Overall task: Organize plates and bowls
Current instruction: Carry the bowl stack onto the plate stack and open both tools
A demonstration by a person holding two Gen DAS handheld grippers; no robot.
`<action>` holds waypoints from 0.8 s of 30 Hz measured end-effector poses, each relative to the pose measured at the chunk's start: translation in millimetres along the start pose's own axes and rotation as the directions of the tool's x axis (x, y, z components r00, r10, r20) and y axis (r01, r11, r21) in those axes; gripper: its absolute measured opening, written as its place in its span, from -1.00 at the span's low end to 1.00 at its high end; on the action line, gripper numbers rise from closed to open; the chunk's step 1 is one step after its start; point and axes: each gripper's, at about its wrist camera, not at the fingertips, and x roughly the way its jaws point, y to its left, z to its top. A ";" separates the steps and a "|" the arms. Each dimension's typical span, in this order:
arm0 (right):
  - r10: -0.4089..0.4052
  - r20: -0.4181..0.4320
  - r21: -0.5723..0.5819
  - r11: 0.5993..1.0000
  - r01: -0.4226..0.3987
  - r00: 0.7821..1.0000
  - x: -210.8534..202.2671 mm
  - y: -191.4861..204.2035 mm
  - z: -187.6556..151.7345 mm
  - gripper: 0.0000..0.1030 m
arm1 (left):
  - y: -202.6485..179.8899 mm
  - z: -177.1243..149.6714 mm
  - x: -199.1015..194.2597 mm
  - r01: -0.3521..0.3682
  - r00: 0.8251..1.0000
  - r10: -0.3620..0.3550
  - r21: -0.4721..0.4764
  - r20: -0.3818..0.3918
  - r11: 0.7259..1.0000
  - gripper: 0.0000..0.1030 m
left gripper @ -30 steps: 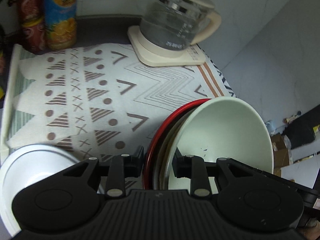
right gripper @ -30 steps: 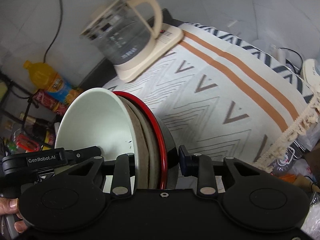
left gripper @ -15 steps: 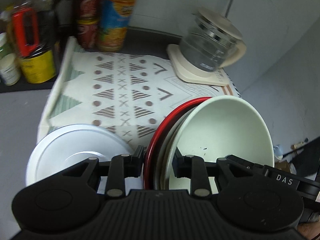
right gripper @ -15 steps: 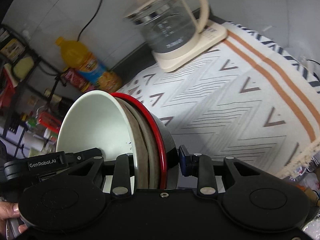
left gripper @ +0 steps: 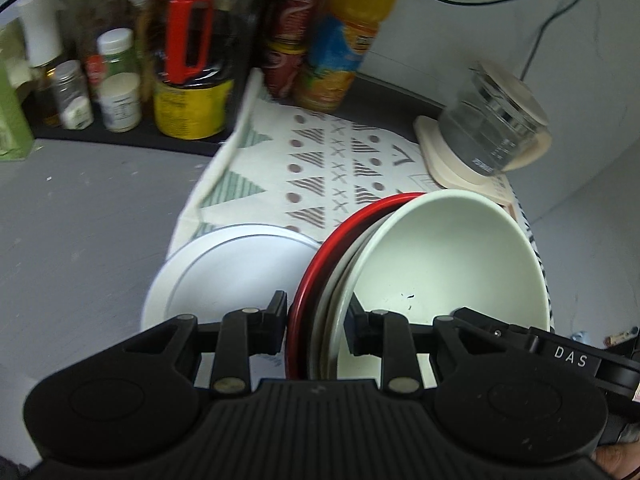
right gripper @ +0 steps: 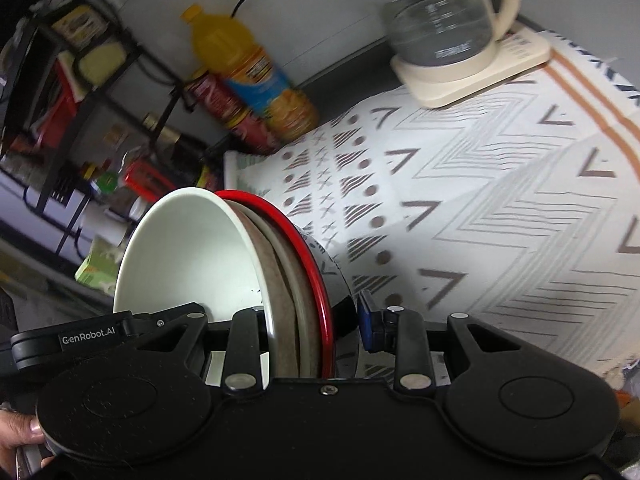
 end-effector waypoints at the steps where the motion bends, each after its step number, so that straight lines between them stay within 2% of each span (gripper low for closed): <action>1: 0.006 -0.008 -0.006 1.000 -0.006 1.000 2.6 2.9 0.0 -0.42 | 3.1 -0.7 -1.2 -0.007 1.000 0.007 -0.010 -0.001 1.000 -0.48; 16: 0.072 -0.129 -0.071 0.994 -0.081 0.989 52.1 40.3 1.0 -0.42 | 58.6 -3.5 -2.0 -0.099 0.995 0.097 -0.133 -0.017 0.986 -0.48; 24: 0.072 -0.188 -0.082 0.993 -0.088 0.980 78.8 55.4 -3.1 -0.42 | 81.9 -3.3 6.9 -0.107 0.994 0.100 -0.170 -0.050 0.980 -0.47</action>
